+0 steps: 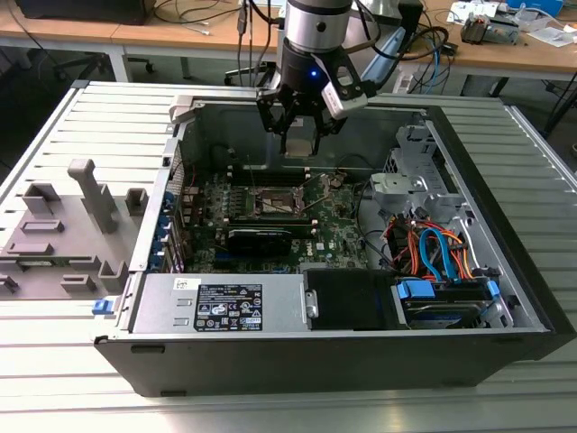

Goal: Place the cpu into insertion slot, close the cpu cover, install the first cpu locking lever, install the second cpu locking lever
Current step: 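Place the cpu into insertion slot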

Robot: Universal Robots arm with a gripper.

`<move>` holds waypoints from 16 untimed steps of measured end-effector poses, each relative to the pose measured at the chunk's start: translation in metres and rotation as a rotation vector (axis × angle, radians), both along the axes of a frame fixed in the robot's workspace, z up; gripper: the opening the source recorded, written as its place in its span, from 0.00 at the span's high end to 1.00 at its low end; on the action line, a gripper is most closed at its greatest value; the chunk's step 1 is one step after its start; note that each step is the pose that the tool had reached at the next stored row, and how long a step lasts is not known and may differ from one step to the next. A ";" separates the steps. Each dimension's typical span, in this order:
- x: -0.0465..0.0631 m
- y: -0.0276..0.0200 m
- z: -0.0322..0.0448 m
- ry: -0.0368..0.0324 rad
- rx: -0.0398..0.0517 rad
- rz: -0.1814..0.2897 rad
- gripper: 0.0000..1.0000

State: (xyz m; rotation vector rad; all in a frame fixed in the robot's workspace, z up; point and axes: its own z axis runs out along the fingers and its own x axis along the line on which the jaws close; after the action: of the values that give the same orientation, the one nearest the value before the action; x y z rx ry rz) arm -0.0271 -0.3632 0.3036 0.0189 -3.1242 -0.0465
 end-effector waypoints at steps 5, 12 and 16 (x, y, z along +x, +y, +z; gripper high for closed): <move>0.000 0.0000 -0.0072 0.0000 0.0000 0.000 0.45; 0.000 0.0000 -0.0092 0.0000 -0.0003 0.000 0.45; 0.000 0.0000 -0.0145 0.0001 -0.0006 0.000 0.45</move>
State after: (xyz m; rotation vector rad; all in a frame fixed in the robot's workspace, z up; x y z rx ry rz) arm -0.0271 -0.3632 0.2890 0.0189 -3.1242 -0.0456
